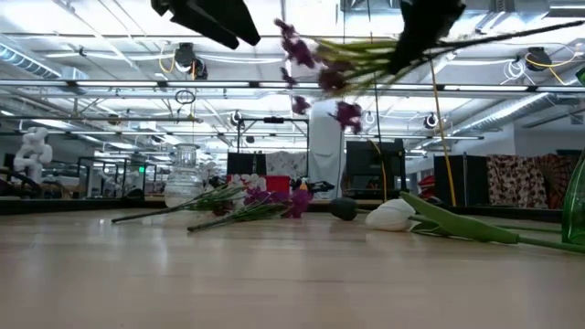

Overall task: Sort flowers into vase by color
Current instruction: Prepare the flowers

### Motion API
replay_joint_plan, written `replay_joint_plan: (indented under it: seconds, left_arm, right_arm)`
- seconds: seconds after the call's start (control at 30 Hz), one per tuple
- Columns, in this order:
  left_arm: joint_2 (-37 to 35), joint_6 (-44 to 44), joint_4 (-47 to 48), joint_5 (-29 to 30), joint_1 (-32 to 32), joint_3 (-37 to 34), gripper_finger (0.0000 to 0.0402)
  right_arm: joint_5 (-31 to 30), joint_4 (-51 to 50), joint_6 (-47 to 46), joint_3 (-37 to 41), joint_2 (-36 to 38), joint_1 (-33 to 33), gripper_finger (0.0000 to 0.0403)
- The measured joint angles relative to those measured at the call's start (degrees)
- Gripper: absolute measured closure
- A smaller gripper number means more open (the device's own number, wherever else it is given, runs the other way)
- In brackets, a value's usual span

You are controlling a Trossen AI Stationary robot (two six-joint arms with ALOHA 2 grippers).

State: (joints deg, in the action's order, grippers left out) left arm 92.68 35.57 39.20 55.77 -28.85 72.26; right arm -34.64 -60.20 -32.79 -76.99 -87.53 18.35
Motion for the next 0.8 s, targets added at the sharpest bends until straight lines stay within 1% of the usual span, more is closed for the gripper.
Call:
replay_joint_plan:
  seconds: [0.07,0.17,0.23,0.33,0.4,0.5,0.6,0.7,0.8]
  left_arm:
    - [0.01,-0.19,-3.88,-0.8,-0.16,-1.82,0.01]
    - [0.87,-1.79,-10.84,-2.77,-0.16,-4.24,0.01]
    - [1.5,-4.31,-15.22,-3.94,-0.16,-5.69,0.01]
    - [3.26,-9.67,-22.92,-7.16,0.22,-6.07,0.01]
    - [4.97,-15.3,-29.21,-10.83,0.64,-6.07,0.01]
    - [7.77,-24.41,-39.51,-18.08,1.45,-6.07,0.01]
    - [11.26,-30.16,-48.53,-24.43,2.56,-6.07,0.01]
    - [14.52,-34.1,-53.69,-28.67,3.87,-6.07,0.01]
    - [17.27,-34.79,-54.92,-32.67,5.51,-5.04,0.01]
  right_arm:
    - [0.0,1.09,-0.87,3.07,1.05,-0.47,0.0393]
    - [0.1,5.83,-1.35,10.03,2.55,-1.09,0.0394]
    - [0.07,11.03,-1.46,15.03,3.7,-1.74,0.0394]
    - [-0.82,20.12,-0.21,22.25,5.81,-2.69,0.0394]
    - [-2.28,26.52,1.15,26.54,7.07,-3.17,0.0394]
    - [-3.12,34.52,3.19,31.85,9.06,-4.06,0.0394]
    - [-2.84,41.38,4.94,36.33,10.36,-5.16,0.0394]
    - [-2.73,44.74,4.88,39.49,10.35,-6.08,0.0393]
    - [-2.47,47.46,3.95,41.82,10.22,-6.56,0.0382]
